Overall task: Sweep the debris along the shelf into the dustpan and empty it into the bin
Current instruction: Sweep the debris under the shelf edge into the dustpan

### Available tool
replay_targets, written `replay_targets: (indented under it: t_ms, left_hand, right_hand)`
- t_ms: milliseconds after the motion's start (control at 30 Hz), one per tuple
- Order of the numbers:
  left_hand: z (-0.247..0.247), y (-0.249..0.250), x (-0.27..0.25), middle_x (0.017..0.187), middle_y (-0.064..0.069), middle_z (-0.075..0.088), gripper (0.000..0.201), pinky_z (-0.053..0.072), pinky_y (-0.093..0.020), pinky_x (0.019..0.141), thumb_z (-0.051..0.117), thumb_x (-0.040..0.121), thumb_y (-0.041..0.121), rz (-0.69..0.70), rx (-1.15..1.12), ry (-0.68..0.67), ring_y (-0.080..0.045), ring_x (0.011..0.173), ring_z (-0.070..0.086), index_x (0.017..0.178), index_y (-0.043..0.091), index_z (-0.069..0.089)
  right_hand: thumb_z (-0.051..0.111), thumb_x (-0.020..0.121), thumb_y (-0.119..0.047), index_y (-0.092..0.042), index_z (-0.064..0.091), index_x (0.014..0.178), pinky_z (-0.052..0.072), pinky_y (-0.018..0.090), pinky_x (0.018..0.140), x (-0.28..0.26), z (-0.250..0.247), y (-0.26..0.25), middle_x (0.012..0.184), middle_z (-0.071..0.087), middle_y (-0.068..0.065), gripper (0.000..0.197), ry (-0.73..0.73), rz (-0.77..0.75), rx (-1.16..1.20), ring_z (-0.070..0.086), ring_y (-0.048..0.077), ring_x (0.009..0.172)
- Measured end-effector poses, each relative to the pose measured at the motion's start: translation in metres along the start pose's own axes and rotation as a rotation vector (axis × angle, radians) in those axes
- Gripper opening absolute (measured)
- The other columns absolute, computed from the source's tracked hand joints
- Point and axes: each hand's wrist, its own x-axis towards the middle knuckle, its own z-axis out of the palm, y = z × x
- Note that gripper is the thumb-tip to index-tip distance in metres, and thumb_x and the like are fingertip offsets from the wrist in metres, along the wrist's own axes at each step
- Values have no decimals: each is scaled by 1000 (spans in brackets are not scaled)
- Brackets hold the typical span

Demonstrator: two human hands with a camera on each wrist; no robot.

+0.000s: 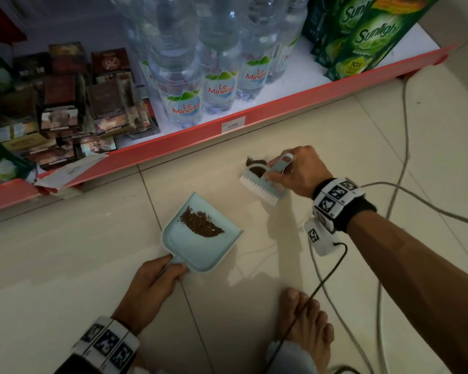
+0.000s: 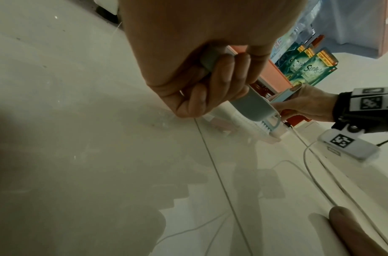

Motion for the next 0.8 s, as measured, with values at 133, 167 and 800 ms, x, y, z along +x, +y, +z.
replay_targets:
  t_ms: [133, 167, 800]
  left_hand:
    - [6, 7, 6, 51, 6, 38, 36, 27, -16, 42, 58, 74, 49, 6, 15, -10, -9, 46, 34, 58, 17, 55]
    - [8, 9, 9, 51, 6, 38, 36, 28, -16, 42, 57, 74, 49, 6, 27, -15, -8, 46, 34, 58, 18, 55]
    - [26, 48, 54, 48, 7, 39, 29, 30, -25, 49, 54, 75, 44, -44, 208, -25, -9, 44, 36, 56, 22, 54]
  right_hand:
    - [84, 75, -24, -10, 79, 95, 59, 23, 64, 10, -19, 9, 90, 76, 7, 25, 113, 102, 113, 70, 15, 68]
    - [85, 75, -22, -9, 78, 94, 60, 26, 62, 10, -25, 10, 89, 76, 9, 24, 124, 129, 196, 70, 16, 65]
    - [64, 89, -44, -8, 70, 88, 38, 34, 62, 18, -46, 12, 87, 65, 18, 36, 292, 149, -377, 62, 40, 77]
